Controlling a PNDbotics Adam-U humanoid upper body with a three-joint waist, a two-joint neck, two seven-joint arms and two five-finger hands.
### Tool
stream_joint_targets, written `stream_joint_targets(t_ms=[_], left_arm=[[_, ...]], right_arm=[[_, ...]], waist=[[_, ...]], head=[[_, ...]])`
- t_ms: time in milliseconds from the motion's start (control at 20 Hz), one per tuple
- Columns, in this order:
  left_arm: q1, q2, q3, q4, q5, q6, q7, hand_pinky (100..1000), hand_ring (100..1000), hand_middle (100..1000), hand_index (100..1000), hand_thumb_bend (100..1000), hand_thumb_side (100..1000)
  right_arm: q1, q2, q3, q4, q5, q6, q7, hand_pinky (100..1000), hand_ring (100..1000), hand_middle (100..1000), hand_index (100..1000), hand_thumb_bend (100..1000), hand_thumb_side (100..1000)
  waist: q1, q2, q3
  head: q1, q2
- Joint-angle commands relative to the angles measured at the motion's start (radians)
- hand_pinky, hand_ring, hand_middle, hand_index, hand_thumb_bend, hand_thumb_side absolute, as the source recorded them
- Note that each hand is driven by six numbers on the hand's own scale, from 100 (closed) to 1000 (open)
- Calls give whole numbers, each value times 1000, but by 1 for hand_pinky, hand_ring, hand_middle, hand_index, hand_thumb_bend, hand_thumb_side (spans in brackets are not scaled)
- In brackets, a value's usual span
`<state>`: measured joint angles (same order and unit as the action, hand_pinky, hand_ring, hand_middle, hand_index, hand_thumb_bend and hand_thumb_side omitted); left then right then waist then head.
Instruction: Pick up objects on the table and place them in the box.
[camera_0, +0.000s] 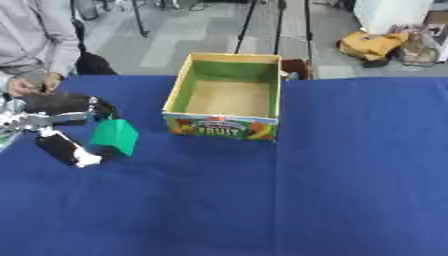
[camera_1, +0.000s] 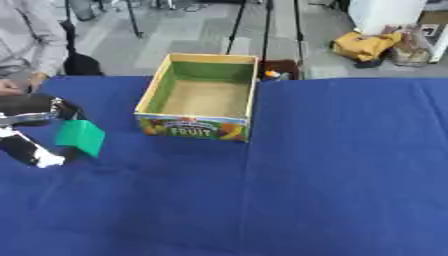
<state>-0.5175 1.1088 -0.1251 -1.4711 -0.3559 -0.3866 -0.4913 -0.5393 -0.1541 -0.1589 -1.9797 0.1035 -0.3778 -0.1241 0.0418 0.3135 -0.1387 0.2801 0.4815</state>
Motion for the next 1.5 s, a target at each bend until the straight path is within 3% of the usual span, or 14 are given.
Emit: stream_joint_targets(t_ms=[50, 750, 1500], left_arm=[[-36, 53, 31, -7, 43, 10, -4, 708, 762, 666, 541, 100, 409], [-207, 21, 73, 116, 118, 24, -22, 702, 747, 638, 523, 100, 389], [-356, -60, 89, 219, 107, -47, 25, 700, 737, 621, 506, 100, 434]], right_arm=[[-20, -21, 3, -20, 2, -3, 1, 817, 883, 500, 803, 100, 809], [-46, -34, 15, -20, -11, -11, 14, 819, 887, 496, 805, 100, 784], [-96, -43, 24, -20, -34, -29, 47, 822, 890, 485, 807, 100, 777]], waist=[[4, -15, -4], [36, 20, -40], [60, 111, -116]], head=[[12, -16], [61, -53], [165, -139]])
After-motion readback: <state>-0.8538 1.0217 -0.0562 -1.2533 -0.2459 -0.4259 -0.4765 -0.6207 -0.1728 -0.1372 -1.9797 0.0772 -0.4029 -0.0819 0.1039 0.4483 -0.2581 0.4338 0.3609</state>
